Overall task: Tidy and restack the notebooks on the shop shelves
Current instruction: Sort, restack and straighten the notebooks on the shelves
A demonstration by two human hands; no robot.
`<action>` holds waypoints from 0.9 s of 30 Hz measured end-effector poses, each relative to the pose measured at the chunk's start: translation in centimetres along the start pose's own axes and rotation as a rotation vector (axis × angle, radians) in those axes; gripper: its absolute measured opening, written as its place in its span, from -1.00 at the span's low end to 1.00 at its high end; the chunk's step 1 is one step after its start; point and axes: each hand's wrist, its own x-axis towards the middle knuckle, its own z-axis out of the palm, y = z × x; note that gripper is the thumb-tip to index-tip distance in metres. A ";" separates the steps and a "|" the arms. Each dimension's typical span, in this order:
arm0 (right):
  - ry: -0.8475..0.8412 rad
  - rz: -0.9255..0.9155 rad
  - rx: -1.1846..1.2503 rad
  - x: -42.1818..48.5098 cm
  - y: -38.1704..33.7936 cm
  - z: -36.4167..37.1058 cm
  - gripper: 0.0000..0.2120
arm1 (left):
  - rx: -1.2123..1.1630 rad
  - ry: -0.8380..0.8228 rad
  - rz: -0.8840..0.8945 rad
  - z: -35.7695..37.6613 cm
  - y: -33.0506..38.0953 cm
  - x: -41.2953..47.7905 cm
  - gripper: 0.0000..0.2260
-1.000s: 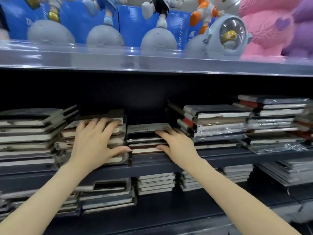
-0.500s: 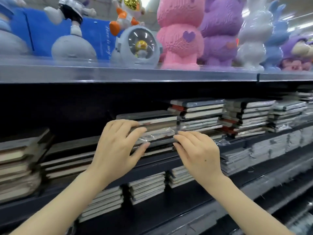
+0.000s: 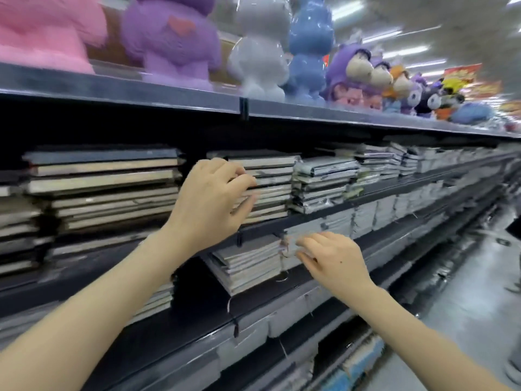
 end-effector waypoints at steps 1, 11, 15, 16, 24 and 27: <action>-0.004 0.021 0.002 -0.6 2.2 0.2 -0.77 | -0.015 0.000 0.004 1.6 1.1 1.2 -0.82; 0.015 0.132 -0.033 -3.1 18.6 5.4 -0.82 | -0.045 -0.132 0.057 16.4 7.1 12.1 -0.69; 0.012 0.166 -0.066 -2.7 24.4 7.6 -0.81 | -0.025 -0.189 0.045 21.4 8.0 16.2 -0.68; 0.016 0.179 -0.065 -2.5 25.7 8.0 -0.80 | 0.006 -0.214 0.026 22.3 8.4 17.0 -0.68; 0.225 0.232 -0.112 1.2 35.5 9.4 -0.71 | 0.160 -0.191 -0.117 27.1 10.9 21.6 -0.50; 0.289 0.220 -0.106 3.0 39.2 10.3 -0.56 | 0.135 -0.219 -0.155 28.9 11.2 23.2 -0.48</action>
